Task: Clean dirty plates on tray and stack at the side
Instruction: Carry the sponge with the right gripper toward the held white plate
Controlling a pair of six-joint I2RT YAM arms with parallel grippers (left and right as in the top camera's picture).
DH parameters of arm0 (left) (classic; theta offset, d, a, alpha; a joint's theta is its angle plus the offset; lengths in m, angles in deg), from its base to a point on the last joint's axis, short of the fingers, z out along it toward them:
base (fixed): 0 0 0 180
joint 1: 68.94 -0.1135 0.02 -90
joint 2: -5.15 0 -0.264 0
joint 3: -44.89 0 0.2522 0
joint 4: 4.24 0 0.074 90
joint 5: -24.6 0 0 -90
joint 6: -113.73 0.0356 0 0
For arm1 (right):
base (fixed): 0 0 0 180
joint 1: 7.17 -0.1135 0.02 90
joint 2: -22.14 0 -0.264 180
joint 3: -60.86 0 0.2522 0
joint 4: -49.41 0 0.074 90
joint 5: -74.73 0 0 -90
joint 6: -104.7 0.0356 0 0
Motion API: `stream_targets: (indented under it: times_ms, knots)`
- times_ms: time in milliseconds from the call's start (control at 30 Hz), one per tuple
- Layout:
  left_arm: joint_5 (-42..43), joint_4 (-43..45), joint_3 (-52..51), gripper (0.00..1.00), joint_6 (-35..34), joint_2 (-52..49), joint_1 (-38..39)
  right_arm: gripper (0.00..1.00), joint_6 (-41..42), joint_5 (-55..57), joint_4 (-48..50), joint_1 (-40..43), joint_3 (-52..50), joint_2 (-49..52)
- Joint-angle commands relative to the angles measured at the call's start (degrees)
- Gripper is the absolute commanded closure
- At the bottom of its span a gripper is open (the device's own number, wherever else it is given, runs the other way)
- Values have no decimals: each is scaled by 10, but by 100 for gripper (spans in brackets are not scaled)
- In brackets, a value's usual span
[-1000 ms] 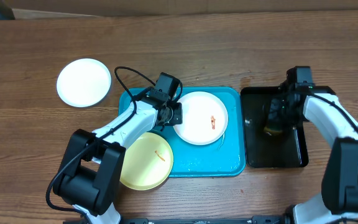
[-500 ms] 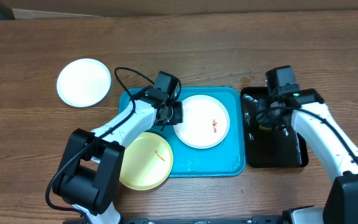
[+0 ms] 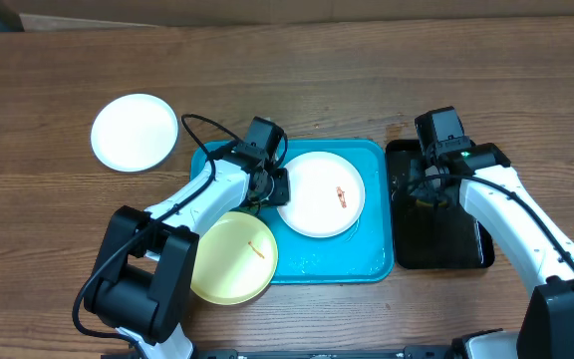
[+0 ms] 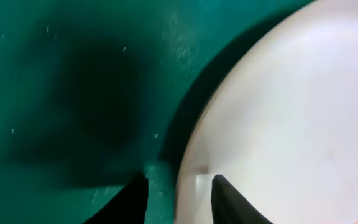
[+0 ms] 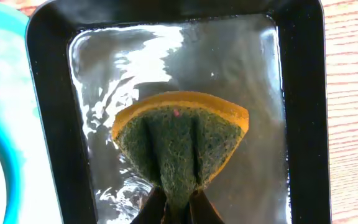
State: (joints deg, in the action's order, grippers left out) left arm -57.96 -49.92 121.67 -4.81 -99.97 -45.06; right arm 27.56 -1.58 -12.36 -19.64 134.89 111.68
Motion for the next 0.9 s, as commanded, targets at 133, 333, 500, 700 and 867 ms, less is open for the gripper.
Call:
stream_targets:
  times_ms: [133, 333, 500, 700, 867]
  knots:
    - [2, 10, 2, 96, -1, -3, -16, 96, 4, 2, -2, -3, 5, -7]
    - [52, -48, 1, 96, -18, -3, -15, 96, -57, -30, -5, -3, 32, -7]
    - [61, -34, 1, 89, -17, -3, -16, 96, -57, -28, -44, -3, 70, -7]
    - [61, -27, 1, 96, -17, -3, -17, 96, -62, 2, -85, -3, 69, -4]
    - [61, -23, 1, 96, -17, -3, -17, 96, -45, 22, -110, -3, 69, -3]
